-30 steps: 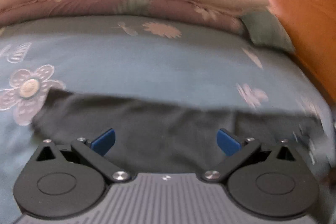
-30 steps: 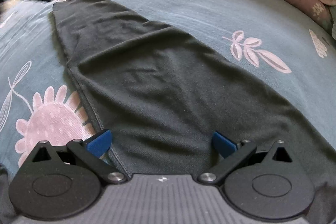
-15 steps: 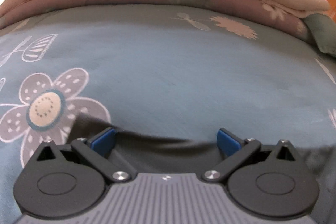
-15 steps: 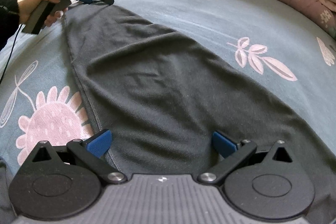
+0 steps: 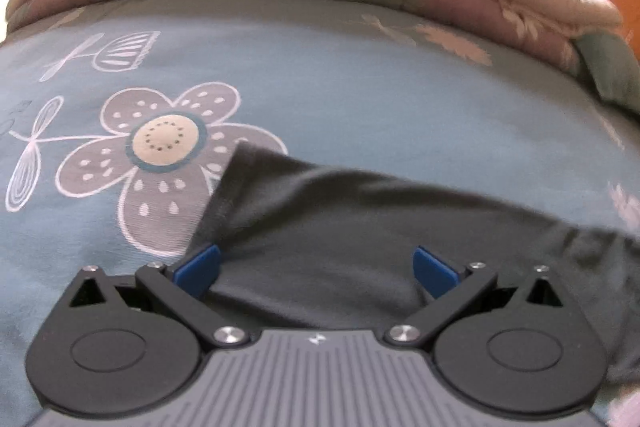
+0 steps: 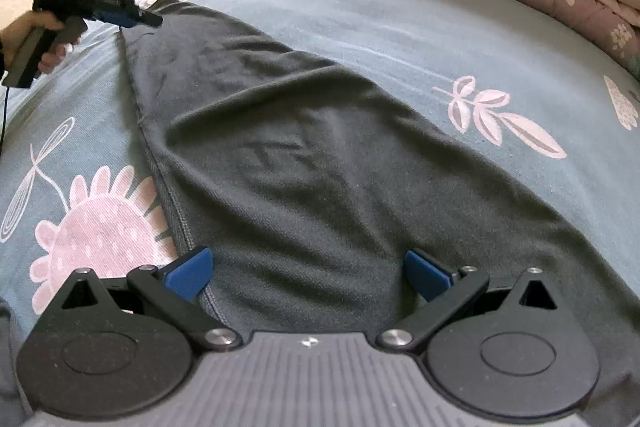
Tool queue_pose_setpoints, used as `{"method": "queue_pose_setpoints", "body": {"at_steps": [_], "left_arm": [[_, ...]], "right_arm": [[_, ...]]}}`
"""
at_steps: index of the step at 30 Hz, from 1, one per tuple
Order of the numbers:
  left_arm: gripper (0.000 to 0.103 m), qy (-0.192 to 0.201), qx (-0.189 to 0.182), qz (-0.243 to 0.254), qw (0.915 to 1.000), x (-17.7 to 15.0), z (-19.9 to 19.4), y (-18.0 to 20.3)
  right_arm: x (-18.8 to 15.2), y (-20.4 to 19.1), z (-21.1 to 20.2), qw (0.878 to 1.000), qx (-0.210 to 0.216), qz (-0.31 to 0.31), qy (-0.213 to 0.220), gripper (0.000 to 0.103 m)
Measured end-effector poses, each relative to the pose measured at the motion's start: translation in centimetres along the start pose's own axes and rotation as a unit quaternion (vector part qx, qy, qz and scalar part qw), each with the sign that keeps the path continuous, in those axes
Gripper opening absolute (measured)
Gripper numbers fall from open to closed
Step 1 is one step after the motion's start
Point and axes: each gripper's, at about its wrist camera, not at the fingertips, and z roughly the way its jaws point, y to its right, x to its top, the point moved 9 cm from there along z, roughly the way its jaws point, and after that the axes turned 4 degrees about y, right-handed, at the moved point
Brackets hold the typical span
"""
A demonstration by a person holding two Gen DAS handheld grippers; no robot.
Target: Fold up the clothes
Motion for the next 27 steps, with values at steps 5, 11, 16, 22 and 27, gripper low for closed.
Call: {"method": "queue_pose_setpoints", "body": {"at_steps": [5,11,16,22,27], "left_arm": [[0.102,-0.011,-0.008,0.019,0.9997,-0.4,1.2,1.8],[0.102,-0.011,0.019,0.039,0.999,-0.4,2.0,1.9],[0.102,-0.016,0.021,0.035,0.999,-0.3,2.3,1.3],[0.102,-0.01,0.03,0.037,0.9988,-0.5,2.1,1.1],[0.102,-0.022,0.042,0.046,0.9978,-0.2,1.5,1.3]], "right_arm": [[0.2,-0.1,0.0,1.0,-0.004,0.0,-0.003,0.103],[2.3,0.9,-1.2,0.998,0.029,0.041,0.029,0.103],[1.8,2.8,0.1,0.995,0.058,0.082,0.016,0.103],[0.1,4.3,-1.5,0.997,0.033,0.071,-0.003,0.103],[0.4,2.6,-3.4,0.997,0.033,0.067,0.01,0.103]]}}
